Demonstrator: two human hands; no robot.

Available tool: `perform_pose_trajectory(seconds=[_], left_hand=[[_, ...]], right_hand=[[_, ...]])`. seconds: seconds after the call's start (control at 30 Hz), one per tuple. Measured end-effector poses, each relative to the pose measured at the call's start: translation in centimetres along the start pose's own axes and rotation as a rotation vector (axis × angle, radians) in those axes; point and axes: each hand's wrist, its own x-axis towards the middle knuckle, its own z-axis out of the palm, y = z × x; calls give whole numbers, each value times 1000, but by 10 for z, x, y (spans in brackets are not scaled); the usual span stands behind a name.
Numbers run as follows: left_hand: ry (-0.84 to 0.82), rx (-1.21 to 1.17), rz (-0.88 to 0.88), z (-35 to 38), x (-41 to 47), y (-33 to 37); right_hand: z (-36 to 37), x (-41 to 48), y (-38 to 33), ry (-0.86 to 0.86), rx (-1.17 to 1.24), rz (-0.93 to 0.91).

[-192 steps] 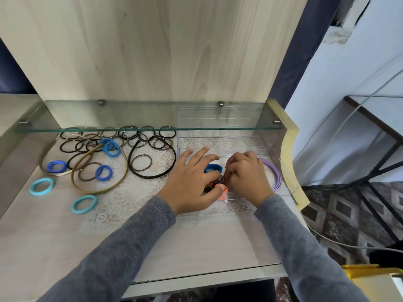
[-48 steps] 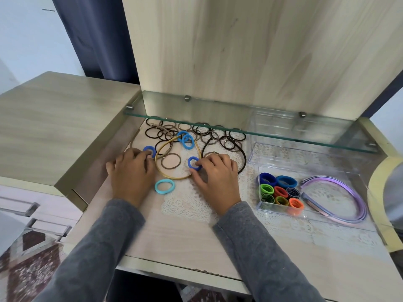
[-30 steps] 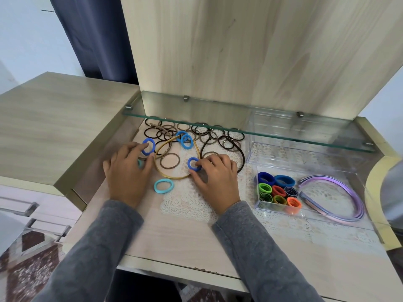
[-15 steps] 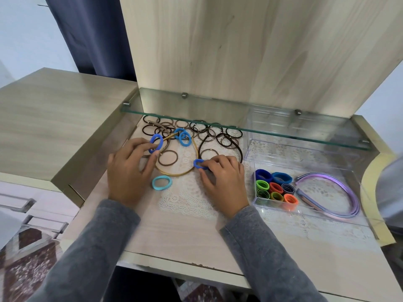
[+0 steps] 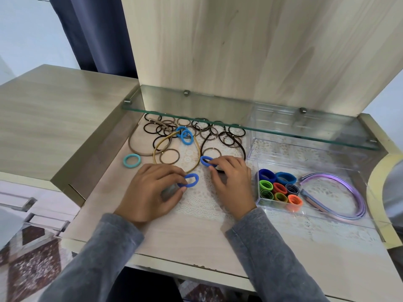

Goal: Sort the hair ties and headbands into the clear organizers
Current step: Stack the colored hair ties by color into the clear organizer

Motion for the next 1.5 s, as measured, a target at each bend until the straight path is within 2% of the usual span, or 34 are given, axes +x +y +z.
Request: perform_pose_trajectory(seconds=[0.23, 0.53, 0.7, 0.87, 1.03, 1.5], left_hand=[[-127, -20, 15, -1, -2, -2], [-188, -8, -7, -2, -1, -2], [-112, -31, -102, -6, -1, 1], [31, 147, -244, -9, -3, -1], [13, 231, -384, -12, -1, 0], [-80, 224, -405, -12, -3, -2]], right_hand=[[-3, -1, -1, -4, 41, -16], [-10, -10, -6, -29, 91, -39], [-11, -11, -6, -69, 116, -49], [-13, -14, -9, -146, 169, -167], [-13, -15, -9, -200, 194, -218], [-12, -15, -7, -233, 204, -246]])
